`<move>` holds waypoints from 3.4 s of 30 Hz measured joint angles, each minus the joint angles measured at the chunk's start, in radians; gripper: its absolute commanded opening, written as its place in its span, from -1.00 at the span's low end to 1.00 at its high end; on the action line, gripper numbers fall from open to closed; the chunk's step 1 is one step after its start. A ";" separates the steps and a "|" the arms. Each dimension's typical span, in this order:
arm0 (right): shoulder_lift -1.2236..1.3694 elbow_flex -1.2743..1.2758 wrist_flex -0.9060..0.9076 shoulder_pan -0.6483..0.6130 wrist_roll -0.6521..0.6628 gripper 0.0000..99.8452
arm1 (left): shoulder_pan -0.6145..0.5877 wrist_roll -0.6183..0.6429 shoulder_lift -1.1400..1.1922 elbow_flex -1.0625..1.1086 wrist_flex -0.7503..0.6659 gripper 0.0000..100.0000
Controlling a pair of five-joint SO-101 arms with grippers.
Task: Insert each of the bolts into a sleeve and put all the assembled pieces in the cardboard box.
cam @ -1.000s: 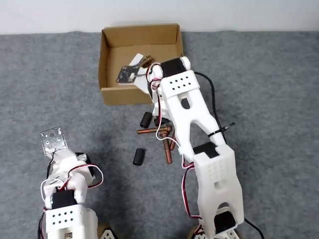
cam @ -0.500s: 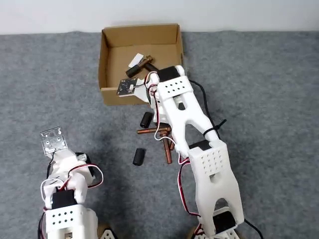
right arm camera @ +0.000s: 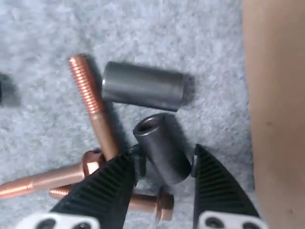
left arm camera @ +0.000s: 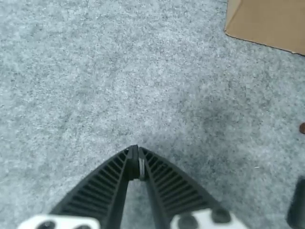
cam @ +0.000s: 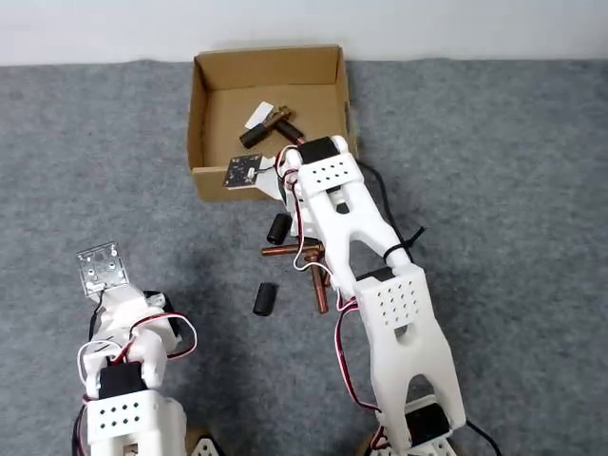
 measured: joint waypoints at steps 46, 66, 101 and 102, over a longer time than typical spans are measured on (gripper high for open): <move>-0.916 0.336 0.222 0.117 -1.056 -0.98 | 0.000 0.124 0.000 -0.058 -0.011 -0.99; -1.763 1.223 0.222 0.351 -1.375 -0.98 | 0.471 0.129 0.514 -0.890 0.566 -0.99; -2.357 1.583 0.098 0.658 -1.315 -0.98 | 0.827 0.445 1.966 -1.966 0.787 -0.98; -2.357 1.583 0.098 0.658 -1.315 -0.98 | 0.822 0.445 1.993 -2.001 0.799 -0.98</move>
